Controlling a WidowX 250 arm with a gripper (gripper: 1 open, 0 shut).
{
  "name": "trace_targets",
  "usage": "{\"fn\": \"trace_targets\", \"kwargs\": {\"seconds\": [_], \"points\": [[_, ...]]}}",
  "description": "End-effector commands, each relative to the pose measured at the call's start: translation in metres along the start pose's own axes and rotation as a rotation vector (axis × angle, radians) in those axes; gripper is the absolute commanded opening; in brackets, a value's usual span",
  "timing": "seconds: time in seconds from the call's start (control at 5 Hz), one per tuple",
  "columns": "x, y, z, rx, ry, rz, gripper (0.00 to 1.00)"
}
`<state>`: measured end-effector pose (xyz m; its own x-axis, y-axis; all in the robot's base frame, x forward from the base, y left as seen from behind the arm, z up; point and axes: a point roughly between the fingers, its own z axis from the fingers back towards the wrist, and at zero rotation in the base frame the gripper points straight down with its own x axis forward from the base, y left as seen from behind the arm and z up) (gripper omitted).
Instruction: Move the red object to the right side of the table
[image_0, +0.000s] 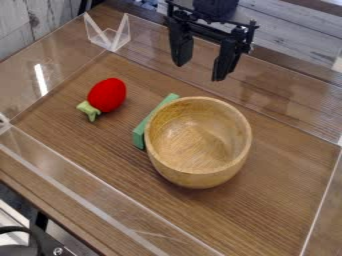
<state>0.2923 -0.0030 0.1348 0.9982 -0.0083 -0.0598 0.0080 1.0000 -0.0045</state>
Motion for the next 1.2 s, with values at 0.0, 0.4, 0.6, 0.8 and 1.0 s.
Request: {"fn": "trace_targets", "kwargs": {"seconds": [0.0, 0.4, 0.6, 0.8, 1.0], "points": [[-0.004, 0.009, -0.014, 0.006, 0.033, -0.058, 1.0], [-0.02, 0.062, -0.017, 0.034, 0.017, -0.093, 1.0], [-0.029, 0.096, -0.016, 0.048, -0.001, -0.044, 1.0], [-0.033, 0.126, -0.019, 0.058, -0.019, 0.014, 1.0], [-0.027, 0.138, -0.032, 0.065, -0.024, -0.02, 1.0]]}}
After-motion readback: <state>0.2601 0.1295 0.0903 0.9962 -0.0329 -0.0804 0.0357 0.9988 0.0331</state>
